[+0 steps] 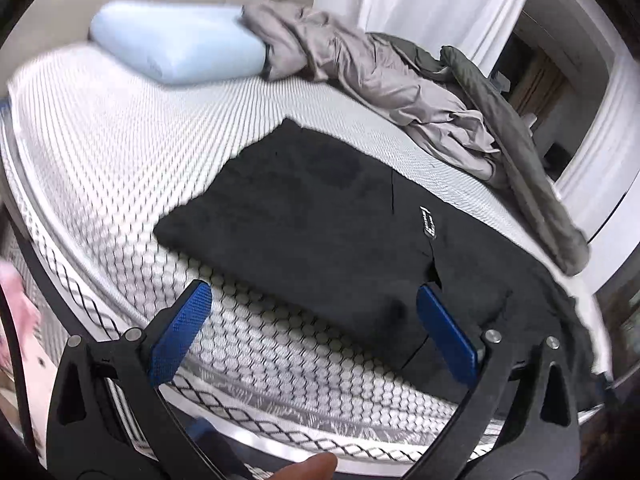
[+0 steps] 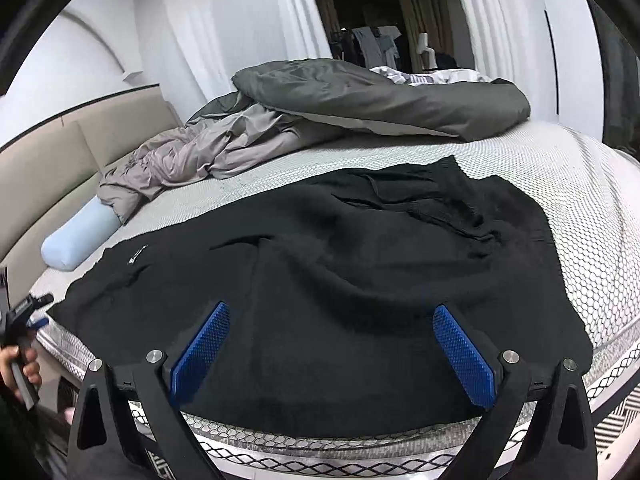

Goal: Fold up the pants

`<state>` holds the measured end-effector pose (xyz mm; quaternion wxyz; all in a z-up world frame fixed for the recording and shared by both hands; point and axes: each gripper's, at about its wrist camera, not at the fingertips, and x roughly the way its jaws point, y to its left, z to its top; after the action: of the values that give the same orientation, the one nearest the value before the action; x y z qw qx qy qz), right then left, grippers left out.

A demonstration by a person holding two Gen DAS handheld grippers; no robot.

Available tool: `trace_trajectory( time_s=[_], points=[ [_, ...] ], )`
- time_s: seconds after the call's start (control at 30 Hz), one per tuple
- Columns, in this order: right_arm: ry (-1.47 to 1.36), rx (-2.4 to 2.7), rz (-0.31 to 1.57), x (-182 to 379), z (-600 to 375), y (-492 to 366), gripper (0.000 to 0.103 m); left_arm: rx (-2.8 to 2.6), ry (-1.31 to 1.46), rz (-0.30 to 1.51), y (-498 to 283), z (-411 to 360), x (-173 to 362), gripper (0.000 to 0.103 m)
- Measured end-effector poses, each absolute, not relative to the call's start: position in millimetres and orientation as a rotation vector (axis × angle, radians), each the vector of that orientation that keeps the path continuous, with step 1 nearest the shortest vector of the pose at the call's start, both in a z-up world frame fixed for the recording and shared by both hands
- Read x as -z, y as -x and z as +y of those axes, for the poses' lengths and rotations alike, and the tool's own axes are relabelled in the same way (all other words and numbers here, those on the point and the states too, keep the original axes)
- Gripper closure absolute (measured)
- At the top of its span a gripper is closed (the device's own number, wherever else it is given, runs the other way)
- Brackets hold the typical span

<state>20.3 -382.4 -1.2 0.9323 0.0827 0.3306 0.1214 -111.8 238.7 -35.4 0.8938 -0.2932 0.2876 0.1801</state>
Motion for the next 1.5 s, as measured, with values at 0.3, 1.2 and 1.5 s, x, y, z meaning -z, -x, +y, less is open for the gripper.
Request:
trace_trajectory(
  time_s=[0.3, 1.2, 1.5],
  points=[
    [-0.201, -0.250, 0.679, 3, -387, -24, 0.000, -0.328, 0.755, 0.657, 90, 278, 62, 0.076],
    [-0.853, -0.073, 0.890, 70, -559, -11, 0.020, -0.426, 0.662, 0.603, 88, 279, 51, 0.101],
    [-0.997, -0.188, 0.833, 65, -562, -19, 0.040, -0.428, 0.667, 0.600, 87, 280, 51, 0.101]
  ],
)
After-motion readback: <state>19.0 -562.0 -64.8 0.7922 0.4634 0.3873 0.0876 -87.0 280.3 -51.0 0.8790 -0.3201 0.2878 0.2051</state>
